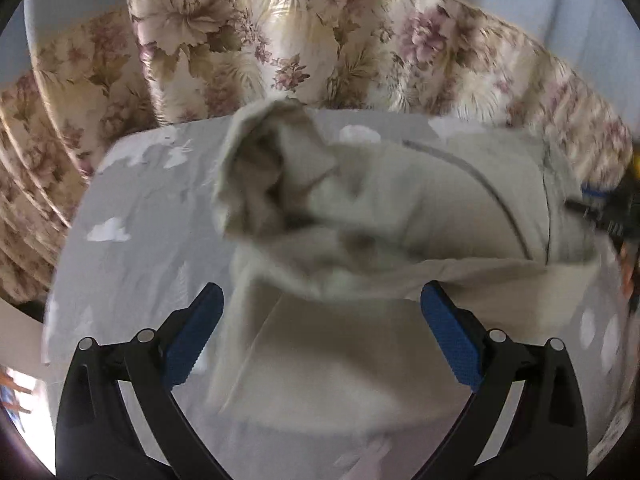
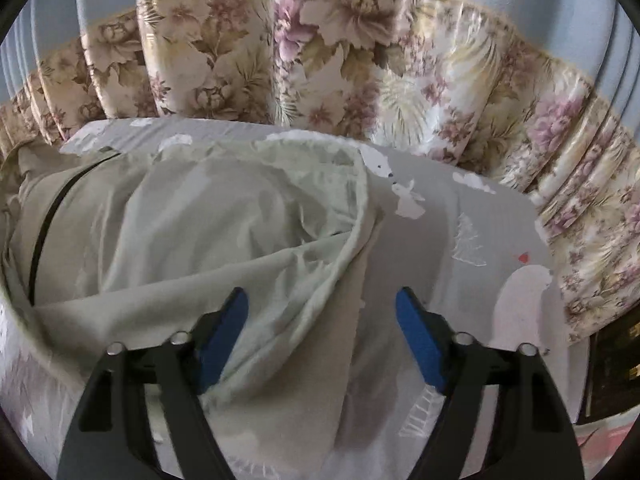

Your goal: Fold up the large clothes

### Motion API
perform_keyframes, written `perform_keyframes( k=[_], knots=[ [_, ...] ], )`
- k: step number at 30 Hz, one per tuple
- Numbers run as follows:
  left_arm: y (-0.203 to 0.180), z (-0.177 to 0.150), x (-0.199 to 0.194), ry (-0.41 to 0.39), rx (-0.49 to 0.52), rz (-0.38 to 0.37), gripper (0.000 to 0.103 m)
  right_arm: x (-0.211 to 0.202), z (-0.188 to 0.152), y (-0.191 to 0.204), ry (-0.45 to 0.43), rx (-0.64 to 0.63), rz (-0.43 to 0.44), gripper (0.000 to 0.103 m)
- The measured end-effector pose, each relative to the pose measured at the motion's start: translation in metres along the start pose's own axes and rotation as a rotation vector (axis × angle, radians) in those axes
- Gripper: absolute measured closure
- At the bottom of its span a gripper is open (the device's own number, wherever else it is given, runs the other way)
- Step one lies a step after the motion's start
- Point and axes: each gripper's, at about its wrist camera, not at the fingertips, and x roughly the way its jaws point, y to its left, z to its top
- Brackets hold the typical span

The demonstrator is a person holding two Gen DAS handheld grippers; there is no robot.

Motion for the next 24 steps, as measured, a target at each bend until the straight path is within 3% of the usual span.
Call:
perform_keyframes(
  k=[1, 3, 6, 8, 10, 11, 12, 13, 14, 16, 18, 20, 24],
  knots=[
    [0.0, 0.005, 0.005, 0.009, -0.014, -0.004, 0.006, 0.006, 0.0, 0.0, 0.012, -0.002, 0.01, 0.098],
    [-0.002, 0.024, 0.026, 0.029, -0.032, 0.0, 0.017, 0.011, 0.003, 0.002, 0.005, -0.006, 0.009, 0.1],
    [0.003, 0.057, 0.048, 0.015, -0.026, 0.114, 0.026, 0.003, 0.024, 0.0, -0.061, 0.007, -0.009, 0.101],
    [0.019, 0.08, 0.057, 0.009, -0.059, 0.19, 0.03, -0.007, 0.05, -0.009, -0.107, 0.07, 0.013, 0.101],
    [0.043, 0.104, 0.066, 0.024, -0.109, 0.194, 0.026, -0.01, 0.081, -0.027, -0.146, 0.206, 0.099, 0.101],
    [0.053, 0.111, 0.071, 0.036, -0.13, 0.202, 0.025, -0.004, 0.093, -0.036, -0.133, 0.254, 0.129, 0.09],
    [0.062, 0.118, 0.076, 0.052, -0.146, 0.241, 0.025, 0.012, 0.108, -0.043, -0.078, 0.29, 0.163, 0.07],
    [0.07, 0.121, 0.079, 0.064, -0.148, 0.28, 0.025, 0.021, 0.115, -0.045, -0.045, 0.308, 0.175, 0.06],
    [0.08, 0.125, 0.08, 0.075, -0.15, 0.327, 0.025, 0.03, 0.123, -0.05, -0.027, 0.345, 0.212, 0.042],
    [0.105, 0.123, 0.071, 0.091, -0.199, 0.329, 0.024, 0.032, 0.123, -0.062, -0.018, 0.397, 0.309, 0.038],
    [0.125, 0.114, 0.054, 0.077, -0.26, 0.305, 0.019, 0.021, 0.111, -0.073, -0.046, 0.441, 0.327, 0.03],
    [0.131, 0.102, 0.037, 0.062, -0.282, 0.284, 0.014, 0.006, 0.094, -0.078, -0.079, 0.428, 0.253, 0.026],
    [0.096, 0.073, 0.021, 0.082, -0.177, 0.23, 0.01, -0.003, 0.053, -0.056, -0.086, 0.243, 0.098, 0.026]
  ],
)
